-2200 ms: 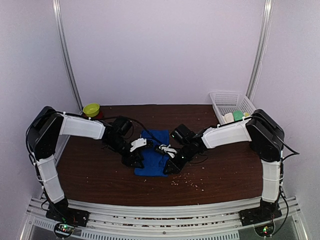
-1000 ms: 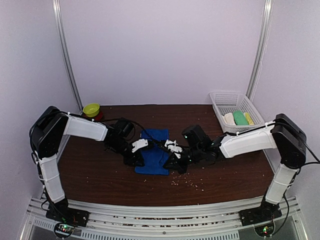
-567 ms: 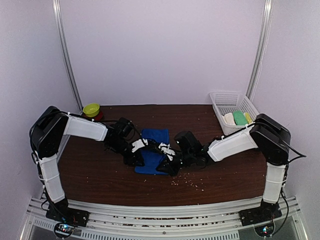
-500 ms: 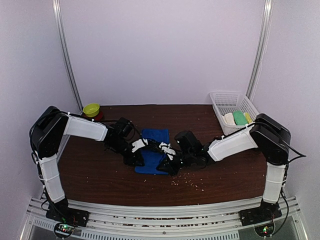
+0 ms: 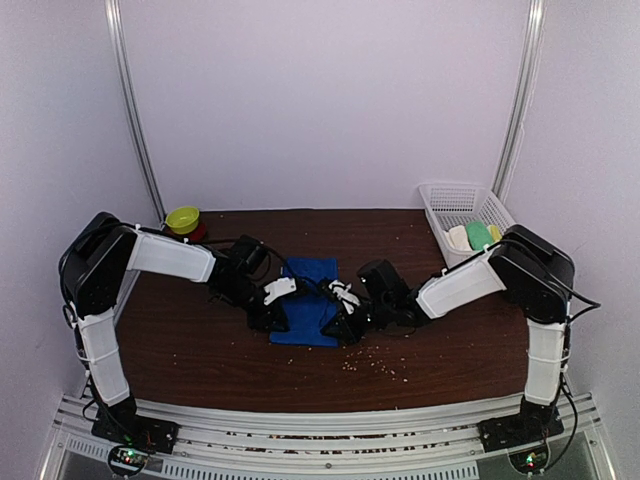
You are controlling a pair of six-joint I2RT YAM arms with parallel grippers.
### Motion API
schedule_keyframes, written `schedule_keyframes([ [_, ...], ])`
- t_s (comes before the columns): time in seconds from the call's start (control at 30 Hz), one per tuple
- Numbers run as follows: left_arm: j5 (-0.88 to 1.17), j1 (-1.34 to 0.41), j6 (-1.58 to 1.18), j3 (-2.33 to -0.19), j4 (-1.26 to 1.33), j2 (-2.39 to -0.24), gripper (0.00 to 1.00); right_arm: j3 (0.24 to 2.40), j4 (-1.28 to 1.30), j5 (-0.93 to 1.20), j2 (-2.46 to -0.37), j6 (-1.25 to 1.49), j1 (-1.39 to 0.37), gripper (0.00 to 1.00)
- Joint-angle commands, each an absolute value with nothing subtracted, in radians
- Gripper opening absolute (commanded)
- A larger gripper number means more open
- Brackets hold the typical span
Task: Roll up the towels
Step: Roll the towel at the center of the board.
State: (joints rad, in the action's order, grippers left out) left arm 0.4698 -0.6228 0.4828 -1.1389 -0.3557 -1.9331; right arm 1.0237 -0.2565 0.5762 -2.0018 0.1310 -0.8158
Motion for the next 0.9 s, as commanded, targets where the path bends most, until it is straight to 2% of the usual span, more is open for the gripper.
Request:
schedule_keyframes([
  [0.0,0.367,-0.621,0.495,-1.101,-0.355,-1.970,0.32,1.036,-0.171,0.563,-2.052,0.142,-0.817,0.00],
  [0.2,0.340,-0.609,0.498,-1.104,-0.337,-1.902,0.50,1.035,-0.138,0.576,-2.036,0.136,-0.816,0.00],
  [0.3,0.322,-0.600,0.508,-1.119,-0.332,-1.843,0.54,1.038,-0.119,0.579,-2.027,0.130,-0.818,0.00],
  [0.5,0.273,-0.592,0.565,-1.057,-0.267,-1.702,0.69,1.054,-0.078,0.589,-2.027,0.119,-0.819,0.00],
  [0.7,0.281,-0.602,0.708,-0.940,-0.201,-1.610,0.74,1.088,-0.028,0.589,-2.030,0.122,-0.821,0.00],
  [0.87,0.156,-0.707,0.837,-0.773,-0.029,-1.540,0.75,1.096,-0.020,0.596,-2.025,0.147,-0.821,0.00],
])
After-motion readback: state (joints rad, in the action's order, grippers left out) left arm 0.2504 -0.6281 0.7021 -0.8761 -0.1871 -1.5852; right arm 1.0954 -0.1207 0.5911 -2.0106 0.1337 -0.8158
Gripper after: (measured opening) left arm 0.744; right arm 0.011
